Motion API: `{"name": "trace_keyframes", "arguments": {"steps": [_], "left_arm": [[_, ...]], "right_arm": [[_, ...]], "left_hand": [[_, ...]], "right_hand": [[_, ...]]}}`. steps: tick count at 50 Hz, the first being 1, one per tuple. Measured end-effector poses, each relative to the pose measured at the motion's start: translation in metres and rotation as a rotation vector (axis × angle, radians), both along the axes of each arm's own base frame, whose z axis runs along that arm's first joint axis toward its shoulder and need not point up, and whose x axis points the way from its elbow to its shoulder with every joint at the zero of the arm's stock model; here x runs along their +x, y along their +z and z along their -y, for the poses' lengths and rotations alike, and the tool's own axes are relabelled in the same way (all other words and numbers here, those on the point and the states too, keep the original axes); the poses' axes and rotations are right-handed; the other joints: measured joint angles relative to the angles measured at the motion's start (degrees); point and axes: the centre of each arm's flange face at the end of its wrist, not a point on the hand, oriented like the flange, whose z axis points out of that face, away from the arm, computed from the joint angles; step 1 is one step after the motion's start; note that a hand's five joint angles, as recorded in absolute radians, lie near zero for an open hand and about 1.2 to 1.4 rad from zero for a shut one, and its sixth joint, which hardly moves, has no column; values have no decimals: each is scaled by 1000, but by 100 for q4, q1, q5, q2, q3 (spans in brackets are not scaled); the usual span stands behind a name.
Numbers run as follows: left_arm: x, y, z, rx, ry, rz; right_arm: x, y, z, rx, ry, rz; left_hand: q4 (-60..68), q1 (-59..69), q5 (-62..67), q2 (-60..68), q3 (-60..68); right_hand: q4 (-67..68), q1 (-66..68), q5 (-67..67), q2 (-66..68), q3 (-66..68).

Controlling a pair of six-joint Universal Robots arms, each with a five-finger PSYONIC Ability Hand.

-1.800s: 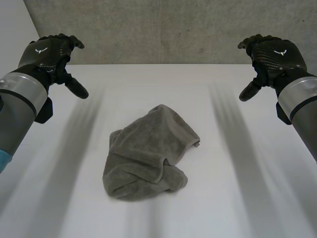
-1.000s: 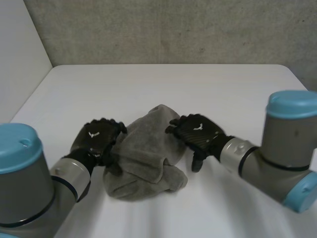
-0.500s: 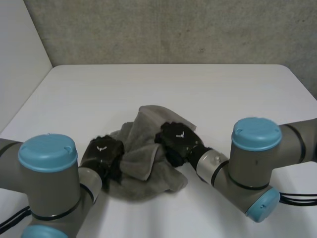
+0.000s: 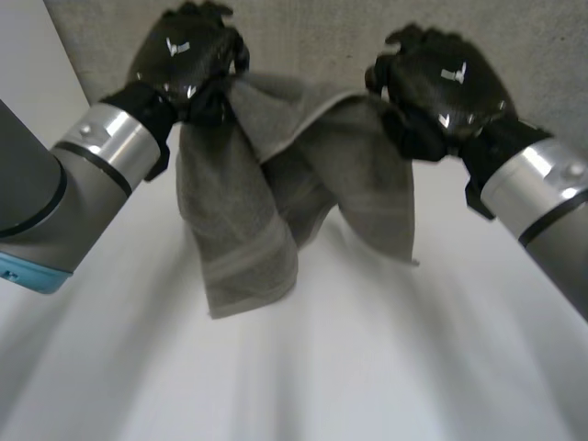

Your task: Fold the towel.

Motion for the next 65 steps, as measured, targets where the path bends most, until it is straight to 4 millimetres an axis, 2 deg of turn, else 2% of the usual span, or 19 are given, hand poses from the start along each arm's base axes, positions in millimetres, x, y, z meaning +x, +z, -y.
{"name": "trace_keyframes", "arguments": {"steps": [2,3,4,5,6,7,8,12,16,22,26,31,36,41,48,55,58,65], "left_arm": [[2,-12,3,35,-2,18],[3,-25,6,71,1,35],[4,-31,7,87,3,42],[5,-44,10,123,9,58],[6,-50,11,140,13,65],[9,-63,14,179,23,81],[12,-76,16,214,34,96],[26,-109,26,315,83,134],[38,-123,33,365,129,148],[47,-124,34,390,175,147],[45,-119,20,400,172,149],[33,-111,-15,410,127,152],[18,-111,-61,432,96,152],[11,-116,-89,435,119,158],[3,-121,-112,427,141,178],[-1,-133,-120,435,138,213],[-1,-142,-113,442,153,223],[3,-164,-83,444,232,259]], "right_arm": [[-1,-10,-3,26,3,-17],[-1,-20,-6,51,4,-36],[-1,-24,-7,60,4,-45],[-2,-33,-8,77,4,-65],[-2,-37,-8,85,3,-75],[-3,-47,-9,101,1,-101],[-3,-56,-9,113,-1,-127],[-5,-83,-7,136,-13,-227],[-7,-96,-2,132,-26,-290],[-10,-101,4,129,-47,-308],[-11,-105,6,157,-53,-284],[-12,-112,8,223,-56,-241],[-15,-124,13,290,-64,-216],[-17,-131,16,317,-73,-215],[-19,-135,21,315,-84,-220],[-25,-135,29,308,-110,-212],[-27,-133,31,307,-117,-207],[-28,-127,29,295,-115,-197]], "left_hand": [[0,-327,-301,-331,0],[0,-1433,-1519,-1404,0],[0,-2014,-1973,-1984,0],[0,-3109,-3091,-2947,0],[0,-3541,-3525,-3361,0],[0,-4456,-4490,-4347,0],[0,-4890,-4990,-4767,0],[0,-5601,-5935,-5537,0],[0,-5625,-5967,-5555,0],[0,-5625,-5975,-5565,0],[0,-5625,-5975,-5565,0],[0,-5625,-5975,-5565,0],[0,-5624,-5974,-5565,0],[0,-5624,-5961,-5565,0],[0,-5624,-5918,-5565,0],[0,-5624,-5914,-5565,0],[0,-5624,-5921,-5565,0],[0,-5621,-5786,-5549,0]], "right_hand": [[0,0,0,22,0],[0,2,8,49,0],[0,9,16,50,0],[0,19,26,50,0],[0,29,27,50,0],[0,40,27,50,0],[0,40,27,50,0],[0,40,27,50,0],[0,40,27,50,0],[0,40,27,50,0],[0,40,27,50,0],[0,40,28,50,0],[0,40,27,51,0],[0,40,32,51,0],[0,40,28,51,0],[0,40,27,51,0],[0,40,27,51,0],[0,40,28,51,0]]}}
